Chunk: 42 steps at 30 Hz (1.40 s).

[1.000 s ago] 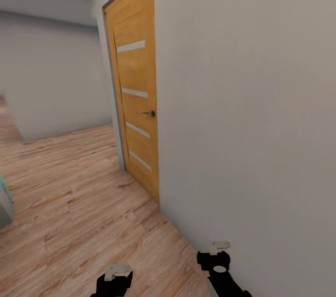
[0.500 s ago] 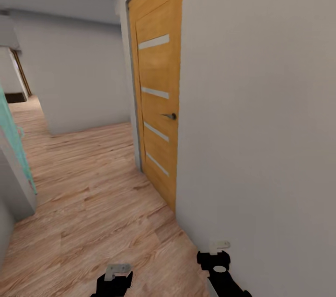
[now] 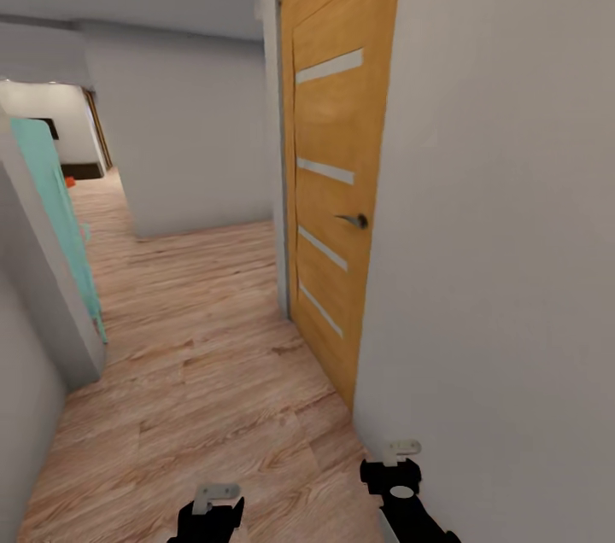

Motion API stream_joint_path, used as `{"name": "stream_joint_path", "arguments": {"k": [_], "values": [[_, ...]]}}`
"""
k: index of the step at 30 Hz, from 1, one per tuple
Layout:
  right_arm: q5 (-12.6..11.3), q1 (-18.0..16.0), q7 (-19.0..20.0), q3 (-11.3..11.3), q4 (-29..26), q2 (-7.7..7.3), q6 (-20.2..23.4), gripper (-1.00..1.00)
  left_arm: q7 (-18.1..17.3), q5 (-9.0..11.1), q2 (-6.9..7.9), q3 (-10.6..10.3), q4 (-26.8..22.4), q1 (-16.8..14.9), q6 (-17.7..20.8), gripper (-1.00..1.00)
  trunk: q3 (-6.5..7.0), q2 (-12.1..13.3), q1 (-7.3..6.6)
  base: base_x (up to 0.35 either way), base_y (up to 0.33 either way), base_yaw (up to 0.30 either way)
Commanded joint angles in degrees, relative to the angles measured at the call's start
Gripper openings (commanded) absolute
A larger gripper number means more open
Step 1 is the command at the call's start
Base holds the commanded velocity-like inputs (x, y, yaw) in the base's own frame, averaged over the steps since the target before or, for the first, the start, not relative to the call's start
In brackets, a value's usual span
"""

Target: Move the two storage containers from the living room to the garage. In the garage, place one container on the floor and stack the other container on top of it (either order is fine).

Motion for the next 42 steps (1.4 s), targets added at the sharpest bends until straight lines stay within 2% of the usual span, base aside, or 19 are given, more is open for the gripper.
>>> {"name": "stream_joint_path", "arguments": {"k": [1,3,10,13,20,22,24,29,42], "values": [[0.36,-0.01,-0.37,0.24,-0.11,-0.03,0.57,1.00,0.21,0.57,-0.02,-0.48,0.09,-0.09,-0.20,1.00,-0.11,-0.04,0.04,0.336,0.000,0.265],[0.36,-0.01,-0.37,0.24,-0.10,-0.02,0.57,1.00,0.15,0.51,-0.25,-0.51,0.86,-0.42,-0.09,1.00,-0.19,-0.04,0.04,0.336,0.000,0.265],[0.36,-0.01,-0.37,0.29,-0.09,-0.01,0.57,1.00,-1.03,0.43,-0.42,-0.56,9.05,-4.53,-0.30,1.00,-0.48,-0.04,0.04,0.336,0.000,0.265],[0.36,-0.01,-0.37,0.31,-0.09,-0.01,0.57,1.00,-1.82,0.45,-0.42,-0.58,10.45,-5.16,-0.40,1.00,-0.60,-0.04,0.04,0.336,0.000,0.265],[0.36,-0.01,-0.37,0.33,-0.09,0.07,0.57,1.00,-1.56,0.70,-0.48,-0.47,11.32,-5.58,-0.91,1.00,-0.89,-0.04,0.04,0.331,0.000,0.265],[0.36,-0.01,-0.37,0.33,-0.09,0.07,0.57,1.00,-0.62,0.75,-0.49,-0.40,11.32,-5.63,-0.96,1.00,-0.97,-0.04,0.04,0.322,0.000,0.265],[0.36,-0.01,-0.37,0.33,-0.07,0.07,0.57,1.00,2.38,0.79,-0.58,-0.35,11.24,-5.62,-1.13,1.00,-1.05,-0.04,0.04,0.301,0.000,0.265],[0.42,-0.01,-0.37,0.42,0.61,0.08,0.57,1.00,4.94,0.86,-0.81,-0.33,11.12,-5.68,-1.37,1.00,-1.22,-0.04,0.04,0.281,0.000,0.213],[0.45,-0.01,-0.37,0.42,0.87,0.00,0.57,1.00,5.36,0.35,-0.85,-0.56,10.79,-5.62,-3.17,1.00,-1.37,-0.04,0.04,0.103,0.000,0.113]]}}
